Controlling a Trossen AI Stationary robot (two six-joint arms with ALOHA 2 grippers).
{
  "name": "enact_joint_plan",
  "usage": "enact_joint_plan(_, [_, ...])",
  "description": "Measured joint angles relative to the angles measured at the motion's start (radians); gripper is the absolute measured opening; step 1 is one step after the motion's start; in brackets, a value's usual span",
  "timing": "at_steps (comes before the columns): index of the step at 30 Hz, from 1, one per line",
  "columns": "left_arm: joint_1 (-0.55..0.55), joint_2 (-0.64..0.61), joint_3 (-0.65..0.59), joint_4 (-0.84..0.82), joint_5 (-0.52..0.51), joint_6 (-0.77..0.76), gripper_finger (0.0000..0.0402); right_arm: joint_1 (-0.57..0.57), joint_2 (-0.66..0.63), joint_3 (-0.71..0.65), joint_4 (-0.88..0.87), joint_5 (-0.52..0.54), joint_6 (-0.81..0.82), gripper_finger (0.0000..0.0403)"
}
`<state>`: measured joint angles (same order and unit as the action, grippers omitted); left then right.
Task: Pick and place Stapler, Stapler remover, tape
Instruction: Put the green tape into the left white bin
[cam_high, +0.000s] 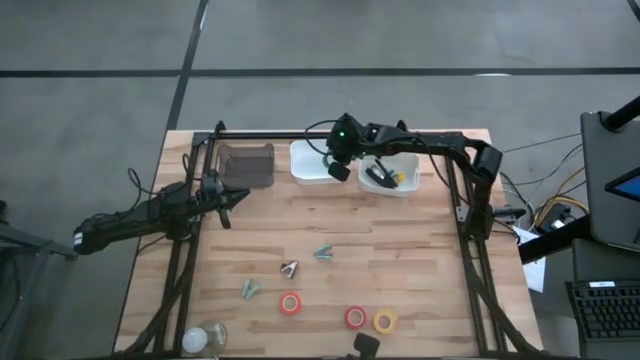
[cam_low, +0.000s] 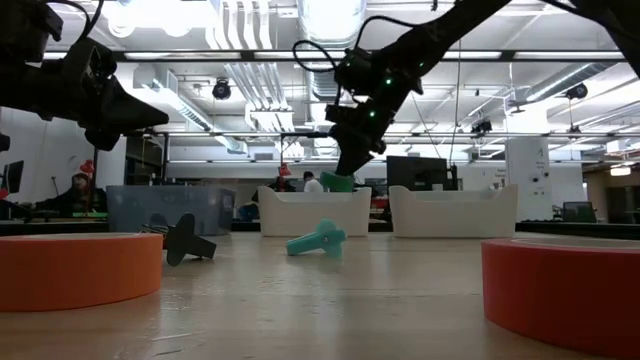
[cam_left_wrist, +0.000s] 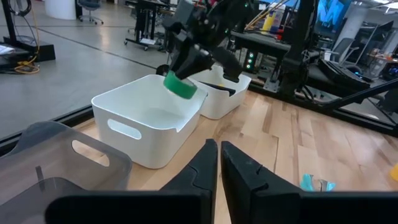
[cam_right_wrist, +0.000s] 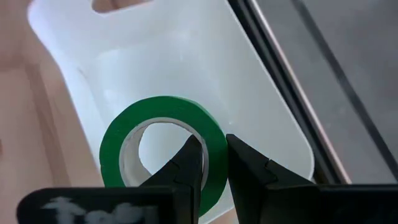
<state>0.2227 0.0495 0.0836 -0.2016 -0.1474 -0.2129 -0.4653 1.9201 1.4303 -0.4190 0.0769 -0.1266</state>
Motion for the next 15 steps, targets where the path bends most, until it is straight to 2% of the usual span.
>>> enact_joint_plan(15, [0.000,0.000,0.000,0.000,0.000,0.000,0.0025,-0.006,0.094,0.047,-0.048,0.001,-0.002,0.0057])
